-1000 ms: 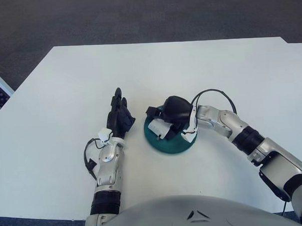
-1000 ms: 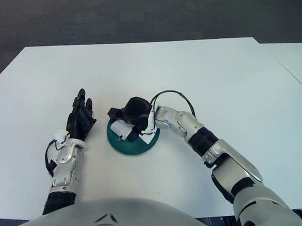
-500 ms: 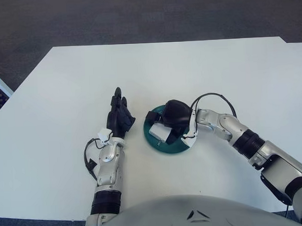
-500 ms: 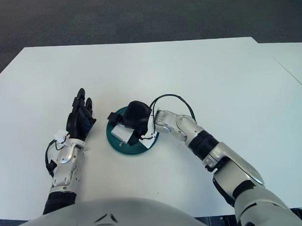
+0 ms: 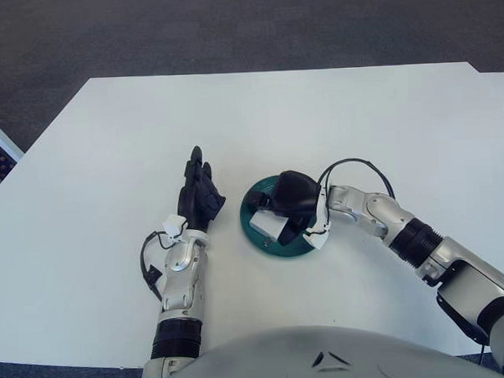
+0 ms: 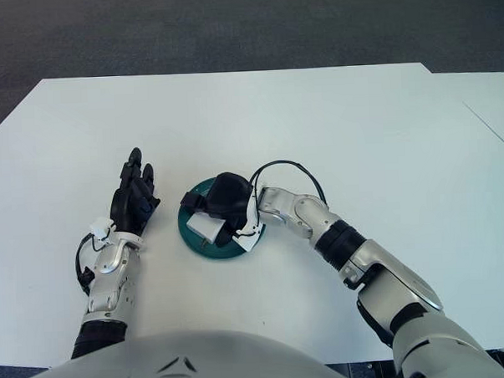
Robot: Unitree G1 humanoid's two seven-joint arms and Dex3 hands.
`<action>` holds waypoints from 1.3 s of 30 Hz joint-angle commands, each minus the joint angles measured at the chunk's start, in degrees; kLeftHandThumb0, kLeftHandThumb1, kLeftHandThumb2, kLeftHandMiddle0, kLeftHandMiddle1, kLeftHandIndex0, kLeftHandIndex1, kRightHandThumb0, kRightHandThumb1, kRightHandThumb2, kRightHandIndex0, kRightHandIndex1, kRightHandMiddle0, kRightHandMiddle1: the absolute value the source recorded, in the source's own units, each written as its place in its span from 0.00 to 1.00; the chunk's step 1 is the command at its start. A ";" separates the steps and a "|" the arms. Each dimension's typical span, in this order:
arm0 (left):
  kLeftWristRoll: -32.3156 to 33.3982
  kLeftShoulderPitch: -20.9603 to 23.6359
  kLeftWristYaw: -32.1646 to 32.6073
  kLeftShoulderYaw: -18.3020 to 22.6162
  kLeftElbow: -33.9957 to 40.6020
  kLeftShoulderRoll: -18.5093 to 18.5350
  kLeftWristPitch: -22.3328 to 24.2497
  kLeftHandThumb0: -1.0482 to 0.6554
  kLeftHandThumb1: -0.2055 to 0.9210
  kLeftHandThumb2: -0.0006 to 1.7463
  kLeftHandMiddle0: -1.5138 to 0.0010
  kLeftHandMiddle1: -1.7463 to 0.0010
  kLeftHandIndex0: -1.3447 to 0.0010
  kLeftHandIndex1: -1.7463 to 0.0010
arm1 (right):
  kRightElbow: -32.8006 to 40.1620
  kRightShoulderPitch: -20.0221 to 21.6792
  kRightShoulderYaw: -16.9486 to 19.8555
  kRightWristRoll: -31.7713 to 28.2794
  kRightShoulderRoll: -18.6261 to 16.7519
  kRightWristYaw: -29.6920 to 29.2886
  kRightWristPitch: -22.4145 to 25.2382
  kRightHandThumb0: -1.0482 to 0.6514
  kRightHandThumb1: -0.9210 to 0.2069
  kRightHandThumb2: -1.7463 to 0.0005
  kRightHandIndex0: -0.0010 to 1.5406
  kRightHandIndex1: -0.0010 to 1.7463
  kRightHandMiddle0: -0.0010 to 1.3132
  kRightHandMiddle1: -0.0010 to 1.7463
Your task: Put the charger into the plate.
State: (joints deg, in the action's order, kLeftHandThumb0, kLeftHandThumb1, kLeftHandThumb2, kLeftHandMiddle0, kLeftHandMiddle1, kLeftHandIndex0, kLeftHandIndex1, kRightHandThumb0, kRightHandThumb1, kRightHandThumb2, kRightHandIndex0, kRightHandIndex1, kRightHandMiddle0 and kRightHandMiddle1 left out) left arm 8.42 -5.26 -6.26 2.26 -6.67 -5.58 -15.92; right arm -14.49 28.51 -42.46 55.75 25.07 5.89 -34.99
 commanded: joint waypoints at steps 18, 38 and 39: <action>-1.50 0.21 0.44 -0.30 1.44 2.62 3.35 0.00 1.00 0.58 1.00 1.00 1.00 0.94 | -5.08 -2.89 1.01 -5.86 3.55 5.65 -5.29 0.00 0.00 0.42 0.00 0.00 0.00 0.00; -1.55 0.11 0.25 -0.66 1.52 3.62 3.98 0.00 1.00 0.59 1.00 1.00 1.00 0.97 | -8.07 -2.73 2.18 -4.97 2.18 -3.51 -7.19 0.00 0.00 0.44 0.00 0.00 0.00 0.00; -1.62 0.06 0.31 -0.70 1.57 3.64 4.07 0.00 1.00 0.59 1.00 1.00 1.00 0.98 | -7.18 -2.34 2.86 -6.16 2.28 -2.30 -6.86 0.00 0.00 0.44 0.00 0.00 0.00 0.00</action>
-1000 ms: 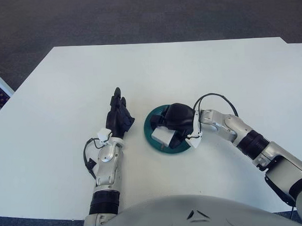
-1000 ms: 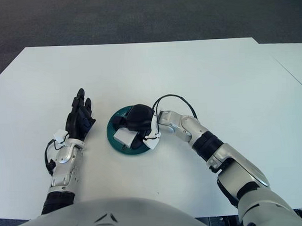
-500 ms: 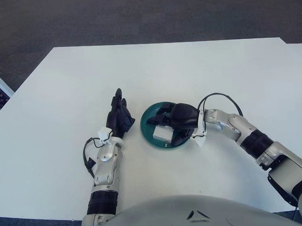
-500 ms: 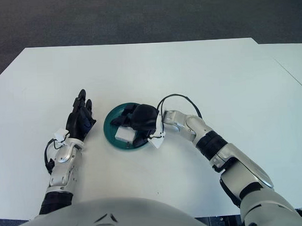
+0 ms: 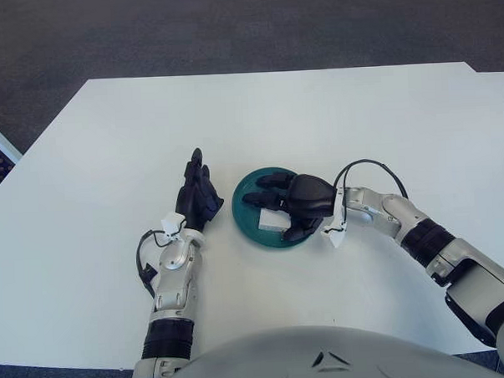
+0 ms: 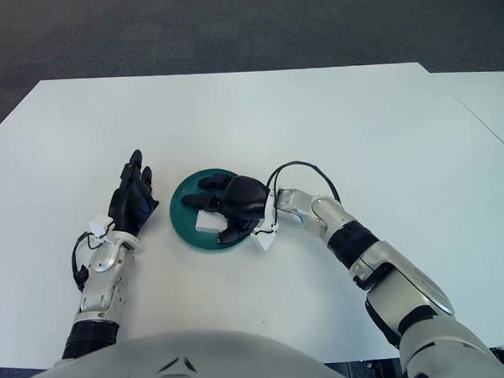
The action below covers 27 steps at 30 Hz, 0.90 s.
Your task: Put the charger into the plate.
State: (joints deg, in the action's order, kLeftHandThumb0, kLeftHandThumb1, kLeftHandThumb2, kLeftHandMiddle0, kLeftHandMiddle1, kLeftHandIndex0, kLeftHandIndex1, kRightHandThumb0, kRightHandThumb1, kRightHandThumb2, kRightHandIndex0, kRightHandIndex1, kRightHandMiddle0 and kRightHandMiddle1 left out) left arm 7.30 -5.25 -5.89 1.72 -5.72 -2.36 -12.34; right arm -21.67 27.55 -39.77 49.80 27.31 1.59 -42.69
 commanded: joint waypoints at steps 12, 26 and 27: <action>-1.86 -1.67 1.40 -0.28 1.87 -0.24 -1.63 0.00 1.00 0.59 1.00 1.00 1.00 1.00 | 7.38 0.23 16.01 -30.35 -3.31 17.96 14.77 0.00 0.00 0.45 0.00 0.00 0.00 0.00; -0.03 -2.34 -1.15 -0.17 -0.29 -0.03 -5.07 0.00 1.00 0.59 1.00 1.00 0.97 0.99 | 14.12 -2.78 33.74 -56.97 -12.96 18.55 40.09 0.00 0.00 0.47 0.00 0.00 0.02 0.01; 0.05 -2.36 -1.28 -0.17 -0.37 0.01 -5.24 0.00 1.00 0.59 1.00 1.00 0.97 0.99 | 13.73 -2.65 34.64 -58.16 -13.06 19.02 41.26 0.00 0.00 0.47 0.00 0.00 0.02 0.01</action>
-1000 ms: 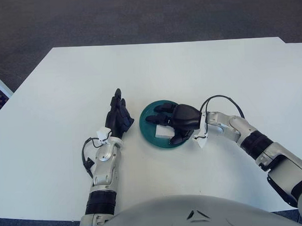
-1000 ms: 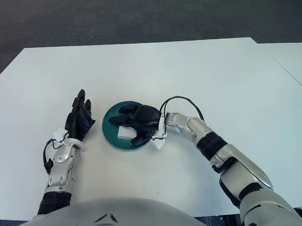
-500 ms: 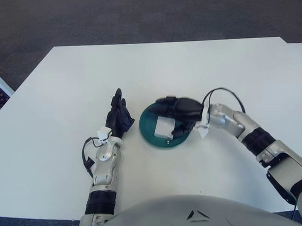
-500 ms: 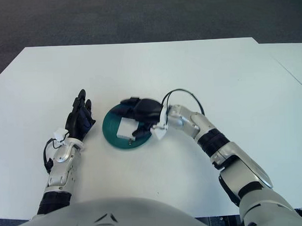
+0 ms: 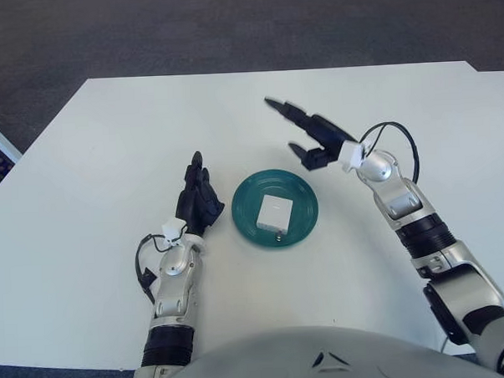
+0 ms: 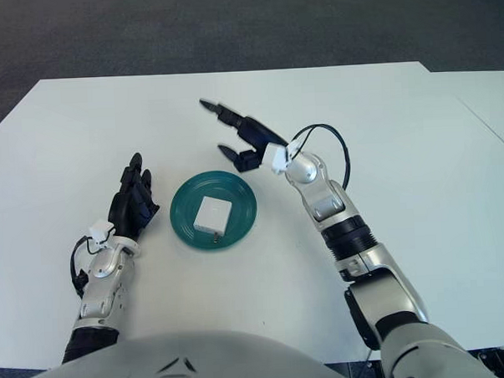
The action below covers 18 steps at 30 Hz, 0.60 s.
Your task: Put the charger into the plate.
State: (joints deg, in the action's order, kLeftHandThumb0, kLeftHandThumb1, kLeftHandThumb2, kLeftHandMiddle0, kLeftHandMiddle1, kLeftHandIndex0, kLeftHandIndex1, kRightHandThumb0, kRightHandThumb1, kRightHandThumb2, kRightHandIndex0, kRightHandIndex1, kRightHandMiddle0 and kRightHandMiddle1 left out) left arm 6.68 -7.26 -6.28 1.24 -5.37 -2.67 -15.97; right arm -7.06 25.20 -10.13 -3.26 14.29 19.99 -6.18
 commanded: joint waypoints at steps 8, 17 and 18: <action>1.56 -0.22 -1.50 0.17 -2.37 -0.21 -3.99 0.00 1.00 0.56 1.00 1.00 0.98 0.98 | 4.17 -0.49 10.62 -12.32 -4.32 -2.51 13.49 0.00 0.00 0.48 0.00 0.00 0.01 0.00; 3.34 -1.00 -3.23 0.51 -2.71 -0.20 -5.54 0.00 1.00 0.54 1.00 1.00 0.99 0.99 | -3.66 -8.50 14.30 -14.31 -6.44 -1.94 12.60 0.00 0.00 0.47 0.00 0.00 0.02 0.01; 3.65 -1.15 -3.54 0.63 -2.59 -0.17 -5.53 0.00 1.00 0.54 1.00 1.00 0.99 0.99 | -5.71 -9.23 14.44 -13.95 -6.88 -1.71 11.13 0.00 0.00 0.47 0.00 0.00 0.03 0.01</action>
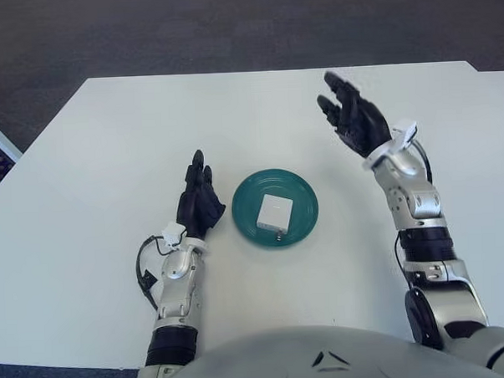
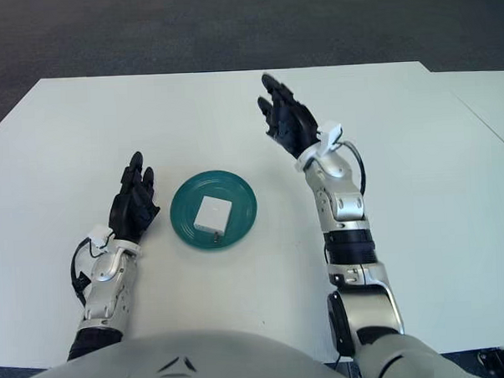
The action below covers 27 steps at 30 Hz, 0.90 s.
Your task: Put the charger into the plate.
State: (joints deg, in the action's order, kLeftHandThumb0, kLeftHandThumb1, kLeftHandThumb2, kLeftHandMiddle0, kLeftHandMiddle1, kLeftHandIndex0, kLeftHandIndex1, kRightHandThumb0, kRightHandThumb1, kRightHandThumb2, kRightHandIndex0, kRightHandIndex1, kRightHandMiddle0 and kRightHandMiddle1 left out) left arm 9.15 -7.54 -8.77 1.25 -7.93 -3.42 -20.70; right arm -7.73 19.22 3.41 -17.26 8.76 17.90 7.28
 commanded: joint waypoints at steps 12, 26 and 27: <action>3.64 -3.15 -2.92 1.10 2.94 1.49 0.84 0.00 1.00 0.52 1.00 1.00 1.00 1.00 | -16.54 -10.42 2.42 2.11 -3.49 1.20 -15.03 0.00 0.00 0.46 0.00 0.00 0.06 0.03; 1.96 -5.26 -3.61 0.28 5.62 4.03 3.80 0.00 1.00 0.55 1.00 1.00 1.00 1.00 | -19.78 -13.86 0.91 3.89 -9.67 -1.78 -21.75 0.00 0.00 0.41 0.01 0.00 0.07 0.05; 1.94 -5.32 -3.57 0.24 5.71 4.06 3.99 0.00 1.00 0.55 1.00 1.00 1.00 1.00 | -19.78 -13.86 0.89 4.05 -9.74 -1.98 -21.81 0.00 0.00 0.41 0.01 0.00 0.07 0.05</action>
State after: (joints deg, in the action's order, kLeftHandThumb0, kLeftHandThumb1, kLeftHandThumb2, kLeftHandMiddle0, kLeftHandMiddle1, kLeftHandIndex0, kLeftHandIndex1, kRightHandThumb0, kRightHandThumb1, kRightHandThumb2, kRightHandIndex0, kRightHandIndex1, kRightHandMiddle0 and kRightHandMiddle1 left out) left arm 11.53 -12.28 -11.91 1.63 -3.22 0.01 -17.50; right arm -25.31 7.80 4.85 -14.44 -0.22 17.13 -16.72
